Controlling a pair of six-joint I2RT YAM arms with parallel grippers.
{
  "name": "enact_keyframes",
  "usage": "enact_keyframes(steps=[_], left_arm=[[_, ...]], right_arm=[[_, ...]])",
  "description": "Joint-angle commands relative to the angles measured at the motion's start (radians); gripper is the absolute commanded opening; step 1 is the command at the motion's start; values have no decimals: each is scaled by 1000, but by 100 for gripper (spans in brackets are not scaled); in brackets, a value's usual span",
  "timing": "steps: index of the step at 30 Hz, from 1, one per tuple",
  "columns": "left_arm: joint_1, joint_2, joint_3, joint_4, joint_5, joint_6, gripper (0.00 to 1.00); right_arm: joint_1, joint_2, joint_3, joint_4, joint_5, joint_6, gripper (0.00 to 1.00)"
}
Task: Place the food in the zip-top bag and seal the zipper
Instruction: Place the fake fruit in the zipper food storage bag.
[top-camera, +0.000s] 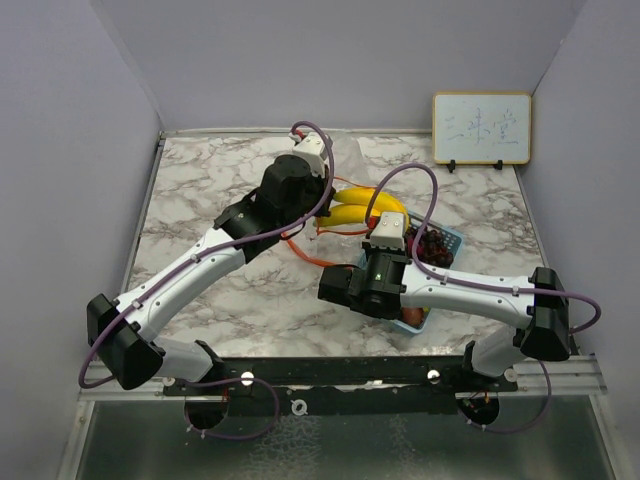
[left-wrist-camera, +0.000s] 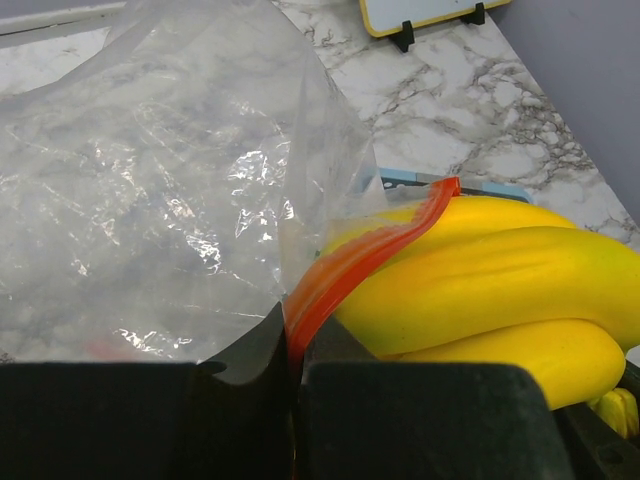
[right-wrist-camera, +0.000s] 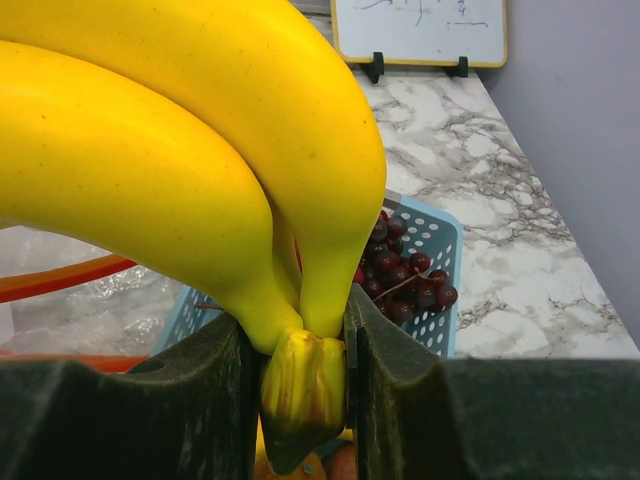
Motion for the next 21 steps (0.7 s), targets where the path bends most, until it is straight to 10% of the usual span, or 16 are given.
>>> enact_keyframes(steps=[1,21], left_arm=[[-10,-17,21,61,122,-29,0],[-92,3,70,-37,99,6,0]], right_arm=[[12,-9,5,-3,43,23,1],[13,91,120,-2,111,-147,1]])
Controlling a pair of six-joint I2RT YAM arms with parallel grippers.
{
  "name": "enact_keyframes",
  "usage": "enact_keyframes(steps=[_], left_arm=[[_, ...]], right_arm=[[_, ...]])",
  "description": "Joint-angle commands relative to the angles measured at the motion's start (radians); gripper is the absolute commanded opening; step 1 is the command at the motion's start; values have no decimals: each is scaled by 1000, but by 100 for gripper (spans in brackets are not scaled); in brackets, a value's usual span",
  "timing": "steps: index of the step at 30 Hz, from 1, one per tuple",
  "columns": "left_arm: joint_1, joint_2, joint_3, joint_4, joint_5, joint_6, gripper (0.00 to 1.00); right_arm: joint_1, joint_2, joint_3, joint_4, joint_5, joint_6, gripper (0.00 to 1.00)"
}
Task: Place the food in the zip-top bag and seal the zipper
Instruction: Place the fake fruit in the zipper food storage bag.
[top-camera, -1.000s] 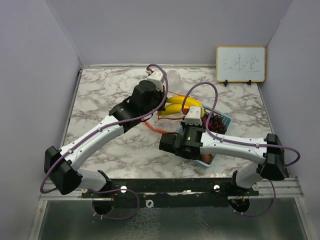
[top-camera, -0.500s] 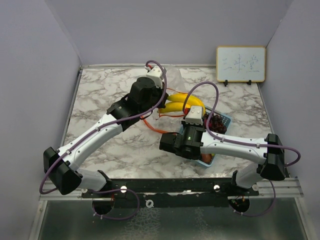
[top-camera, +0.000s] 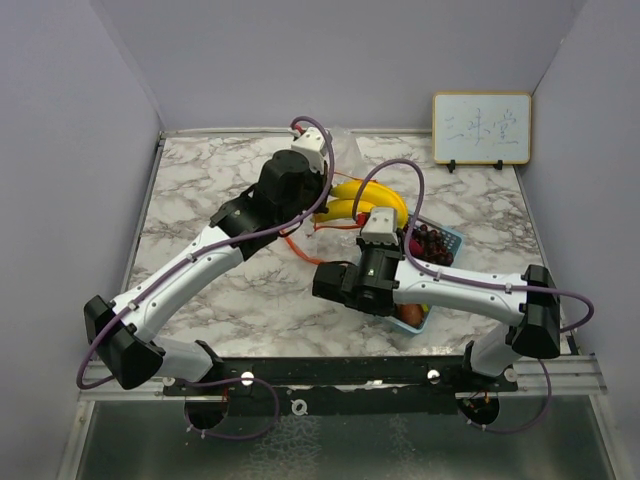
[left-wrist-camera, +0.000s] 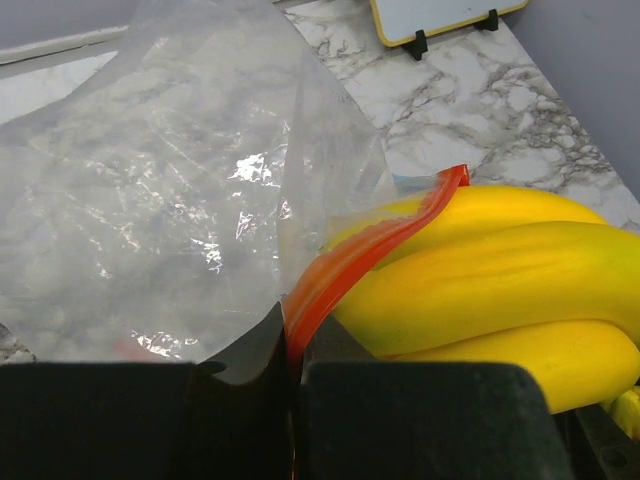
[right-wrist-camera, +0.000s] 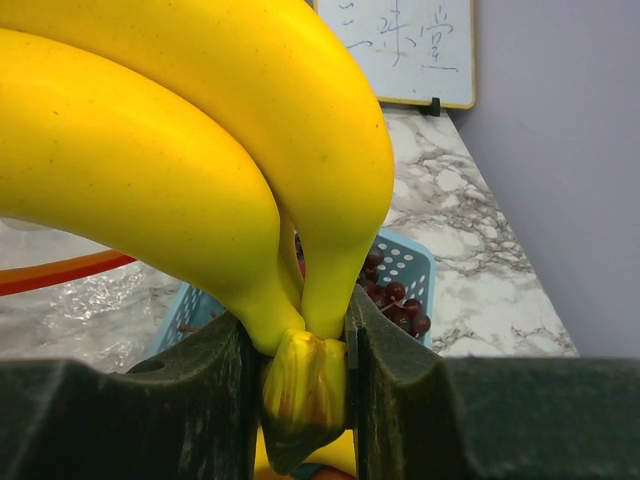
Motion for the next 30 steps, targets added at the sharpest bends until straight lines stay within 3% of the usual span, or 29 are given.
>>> enact_keyframes(steps=[1,8,17,21,23,26,28,30], left_arm=[[-93,2,3,-3,80,-28,0],[-109,3,-8,-46,-28,-11,0],[-113,-35,-50,-52,-62,-16,0],[-113,-41,-86,-36,-62,-32,0],[-113,-41,-97,-23,-51,-39,0],[-113,-48,-110,-11,-20,-51,0],[-113,-56,-117,-9,-4,-60,0],[-113,-70,-128,-7,10,-69,0]], right_arm=[[13,57,66,48,52,-142,1],[19,201,192,46,2,-265,1],[22,241,372,70,-109,-204,1],[39,186,348,355,-135,-503,1],[39,119,245,682,-200,-766,1],[35,-54,-64,1334,-380,-1196,4],[23,-128,-142,1462,-448,-1241,6],[3,-142,-127,1441,-469,-1239,8]])
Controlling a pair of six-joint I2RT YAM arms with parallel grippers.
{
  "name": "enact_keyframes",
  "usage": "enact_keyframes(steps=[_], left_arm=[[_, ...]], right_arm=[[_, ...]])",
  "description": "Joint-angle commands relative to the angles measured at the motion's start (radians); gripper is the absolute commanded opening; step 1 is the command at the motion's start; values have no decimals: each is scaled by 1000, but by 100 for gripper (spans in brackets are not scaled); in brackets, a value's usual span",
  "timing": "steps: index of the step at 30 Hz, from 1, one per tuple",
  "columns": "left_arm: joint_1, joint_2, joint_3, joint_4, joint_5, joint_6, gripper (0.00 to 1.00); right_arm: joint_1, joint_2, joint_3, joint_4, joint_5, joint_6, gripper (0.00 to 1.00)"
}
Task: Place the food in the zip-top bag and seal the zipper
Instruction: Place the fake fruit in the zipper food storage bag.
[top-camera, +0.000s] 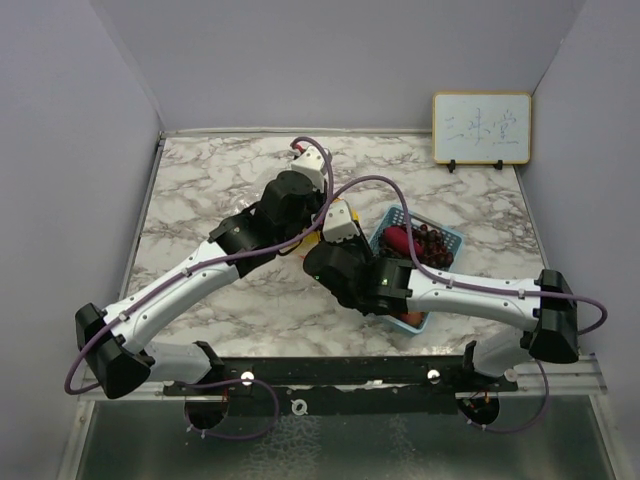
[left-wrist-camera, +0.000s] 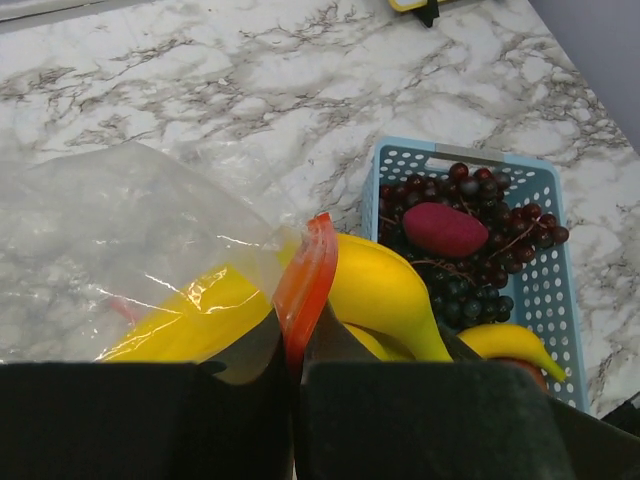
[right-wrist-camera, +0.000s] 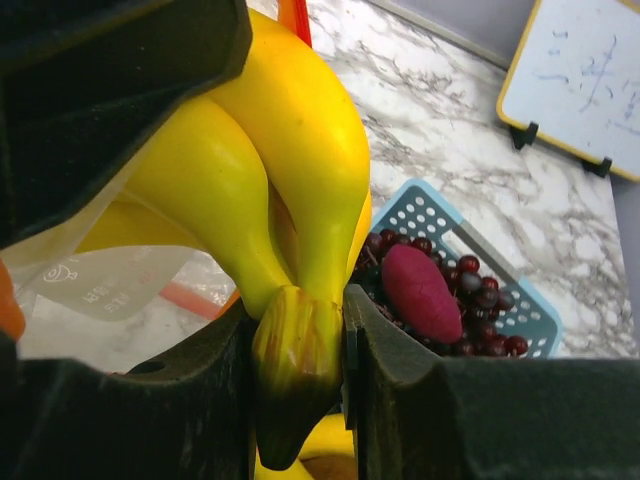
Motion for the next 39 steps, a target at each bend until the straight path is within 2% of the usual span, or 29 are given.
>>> enact_keyframes(steps=[1,7,11,16,20,27,33,35,39], left_arm=[[-31,-5,-37,30,149,-48,0],[-31,-26,-71,76,201,-78,0],[-31,-49,-113,131,246,-86,0],[-31,-88,-167,171,226,-97,0],[-32,-101,-202,198,217,-108,0],[-31,-132,-322,346,214,-145,0],[-31,-134,-404,537,214,-203,0],[-30,-135,-434,575,187,-212,0],[-26,-140,-513,660,136,-256,0]], right_arm=[[-9,-74,-3,531,-176,-301,11],[-12,-129,-84,635,-407,-325,12],[-12,-172,-147,661,-433,-302,12],[-12,-289,-255,711,-469,-288,30],[-11,-356,-283,715,-532,-266,31],[-12,-403,-285,545,-331,-253,26],[-11,-431,-290,384,-361,-209,29],[-12,-459,-305,373,-407,-197,35],[-11,-488,-304,314,-452,-174,58]])
